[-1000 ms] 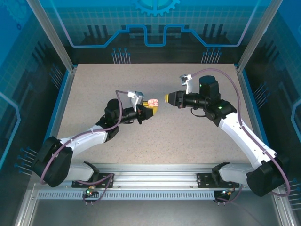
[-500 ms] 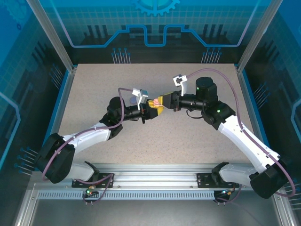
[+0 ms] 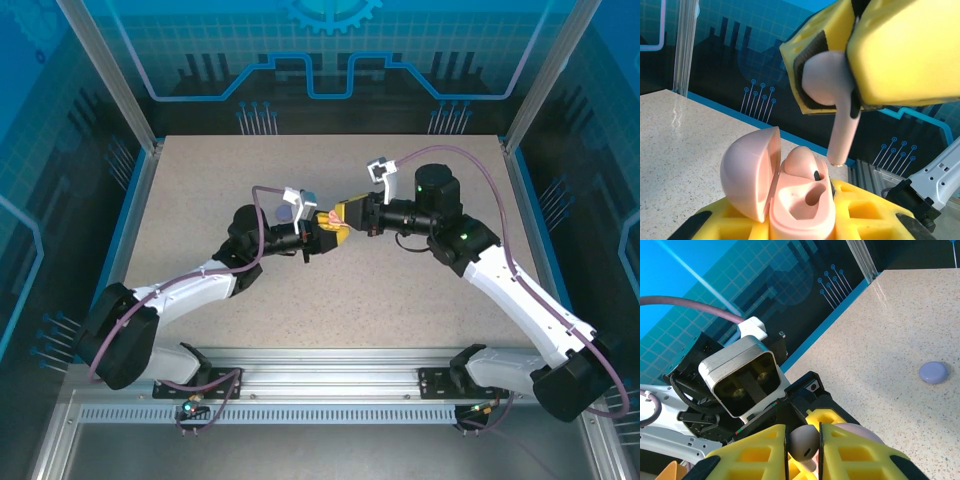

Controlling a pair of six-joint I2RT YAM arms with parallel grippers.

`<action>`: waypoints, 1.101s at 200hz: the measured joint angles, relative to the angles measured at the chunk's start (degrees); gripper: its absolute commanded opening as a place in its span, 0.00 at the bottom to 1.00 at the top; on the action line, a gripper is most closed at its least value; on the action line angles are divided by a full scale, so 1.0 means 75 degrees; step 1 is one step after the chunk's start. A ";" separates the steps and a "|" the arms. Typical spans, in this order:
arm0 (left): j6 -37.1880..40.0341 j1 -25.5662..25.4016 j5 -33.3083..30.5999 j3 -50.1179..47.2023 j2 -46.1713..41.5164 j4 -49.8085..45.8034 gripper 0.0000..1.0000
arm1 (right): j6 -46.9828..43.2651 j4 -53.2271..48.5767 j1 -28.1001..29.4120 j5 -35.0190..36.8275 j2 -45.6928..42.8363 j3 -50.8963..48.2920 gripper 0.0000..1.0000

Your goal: Insert the wireless bluetooth earbuds into the charging case

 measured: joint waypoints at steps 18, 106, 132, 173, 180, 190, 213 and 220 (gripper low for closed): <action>0.0000 0.0000 0.0000 0.0073 -0.0009 0.0000 0.17 | -0.0058 -0.0006 0.0032 0.0082 -0.0020 0.0000 0.20; -0.0003 -0.0003 -0.0003 0.0114 -0.0090 -0.0003 0.17 | -0.0262 -0.0082 0.0050 0.0411 -0.0157 0.0012 0.20; -0.0003 -0.0015 -0.0003 0.0114 -0.0096 -0.0009 0.17 | -0.0265 -0.0087 0.0070 0.0417 -0.0157 0.0012 0.20; -0.0003 -0.0044 -0.0003 0.0125 -0.0096 -0.0032 0.17 | -0.0297 -0.0099 0.0149 0.0530 -0.0157 0.0012 0.20; -0.0003 -0.0044 -0.0003 0.0140 -0.0096 -0.0038 0.18 | -0.0321 -0.0108 0.0149 0.0562 -0.0157 0.0012 0.20; -0.0006 -0.0044 -0.0003 0.0149 -0.0105 -0.0038 0.18 | -0.0347 -0.0134 0.0152 0.0600 -0.0157 0.0012 0.20; -0.0006 -0.0044 -0.0006 0.0152 -0.0149 -0.0058 0.17 | -0.0391 -0.0169 0.0198 0.0641 -0.0157 0.0015 0.20; -0.0006 -0.0044 -0.0006 0.0152 -0.0154 -0.0061 0.17 | -0.0408 -0.0172 0.0198 0.0641 -0.0157 0.0015 0.20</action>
